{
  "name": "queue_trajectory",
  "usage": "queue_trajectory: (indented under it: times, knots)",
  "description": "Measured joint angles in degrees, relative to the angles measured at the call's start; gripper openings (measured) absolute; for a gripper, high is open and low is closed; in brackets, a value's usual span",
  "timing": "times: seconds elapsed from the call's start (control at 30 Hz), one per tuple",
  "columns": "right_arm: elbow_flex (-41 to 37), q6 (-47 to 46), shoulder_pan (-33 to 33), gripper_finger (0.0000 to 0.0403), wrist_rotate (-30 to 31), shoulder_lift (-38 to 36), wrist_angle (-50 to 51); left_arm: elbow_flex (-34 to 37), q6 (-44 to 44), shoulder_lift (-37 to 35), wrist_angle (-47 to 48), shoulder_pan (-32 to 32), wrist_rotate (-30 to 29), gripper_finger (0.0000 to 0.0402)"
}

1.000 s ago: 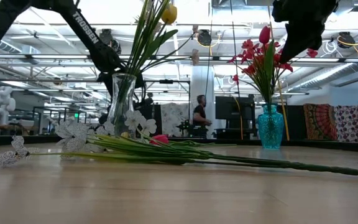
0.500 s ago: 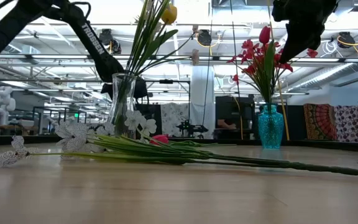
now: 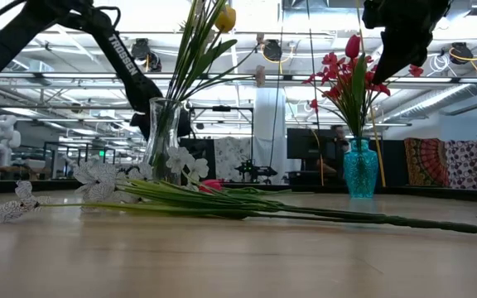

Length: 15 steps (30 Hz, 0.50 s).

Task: Sort flowers into vase by color
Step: Put the yellow flower into the transparent flower vase

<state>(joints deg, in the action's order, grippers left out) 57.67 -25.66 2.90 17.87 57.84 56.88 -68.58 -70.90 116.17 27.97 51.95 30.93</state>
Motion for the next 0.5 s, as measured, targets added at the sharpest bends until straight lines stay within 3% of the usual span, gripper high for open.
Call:
queue_trajectory:
  times: [0.27, 0.5]
  knots:
    - [-0.02, -2.35, -0.01, 0.0, 0.0, -0.02, -1.29, 0.55, 12.89, -5.03, 2.21, 3.09, -2.18, 0.0003]
    - [-0.02, -6.88, 0.0, 0.0, 0.02, -0.02, -4.79, 0.43, 25.48, -15.95, 8.66, 3.57, -7.08, 0.0003]
